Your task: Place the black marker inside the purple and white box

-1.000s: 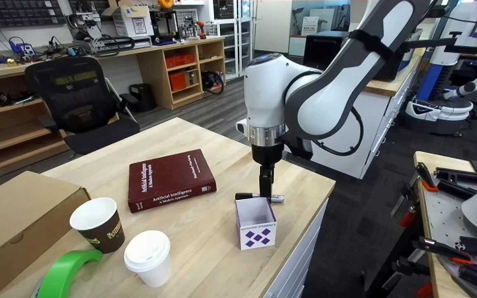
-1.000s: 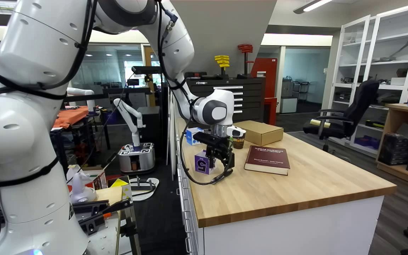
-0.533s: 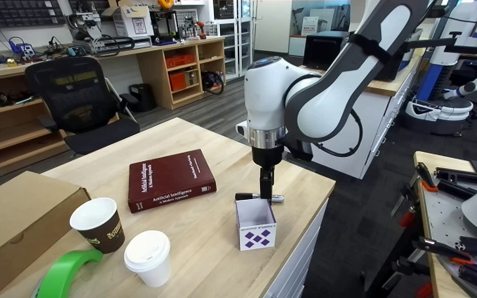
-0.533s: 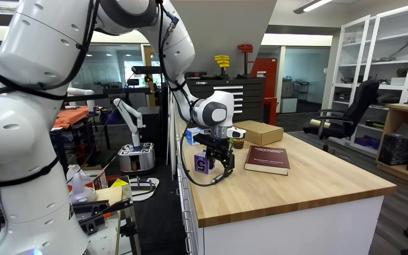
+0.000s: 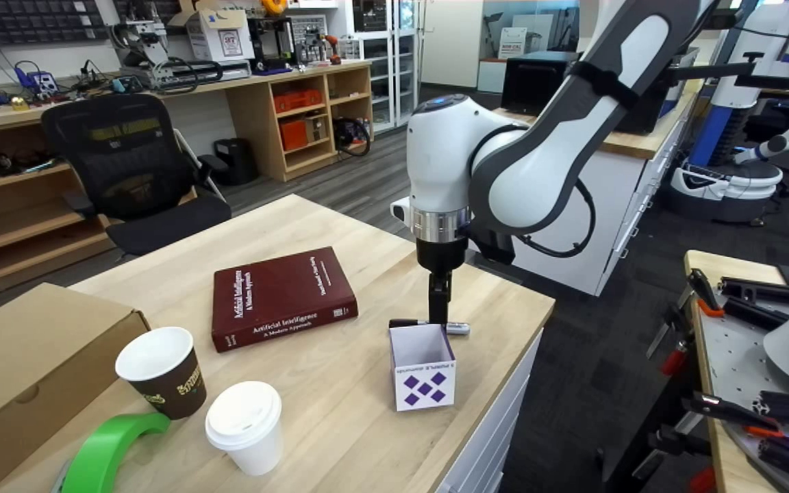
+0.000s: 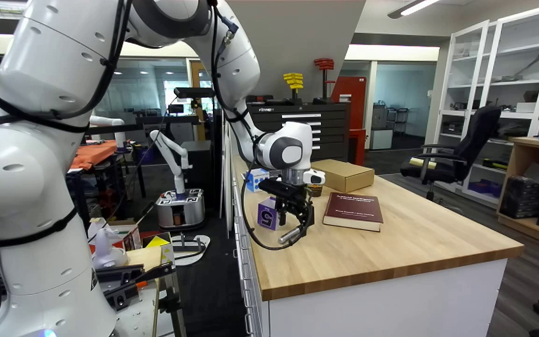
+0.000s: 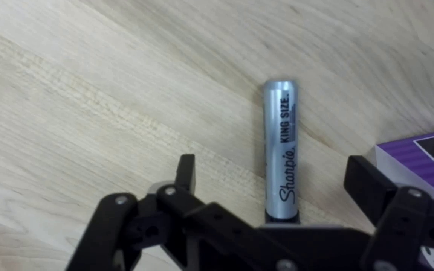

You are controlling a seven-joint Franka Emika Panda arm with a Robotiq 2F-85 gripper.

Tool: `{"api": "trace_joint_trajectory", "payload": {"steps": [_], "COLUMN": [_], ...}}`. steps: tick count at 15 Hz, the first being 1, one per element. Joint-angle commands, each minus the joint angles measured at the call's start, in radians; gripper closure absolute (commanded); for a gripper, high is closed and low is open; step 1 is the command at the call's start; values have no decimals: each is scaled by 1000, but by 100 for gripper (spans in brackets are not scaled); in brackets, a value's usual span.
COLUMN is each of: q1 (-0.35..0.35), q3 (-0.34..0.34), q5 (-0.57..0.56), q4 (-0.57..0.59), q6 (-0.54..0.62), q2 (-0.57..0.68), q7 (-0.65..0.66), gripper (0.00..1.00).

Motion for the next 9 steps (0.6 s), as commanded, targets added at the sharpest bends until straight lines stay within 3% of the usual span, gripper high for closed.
{"api": "trace_joint_trajectory", "payload": {"steps": [1,9], "q1": [-4,40], "q3": [-12,-4], "q5": [-10,-38], "q4": [-10,-43], "q6": [40,57], "q2": [21,-51], "q7": [-12,6], "gripper": [0,0]}}
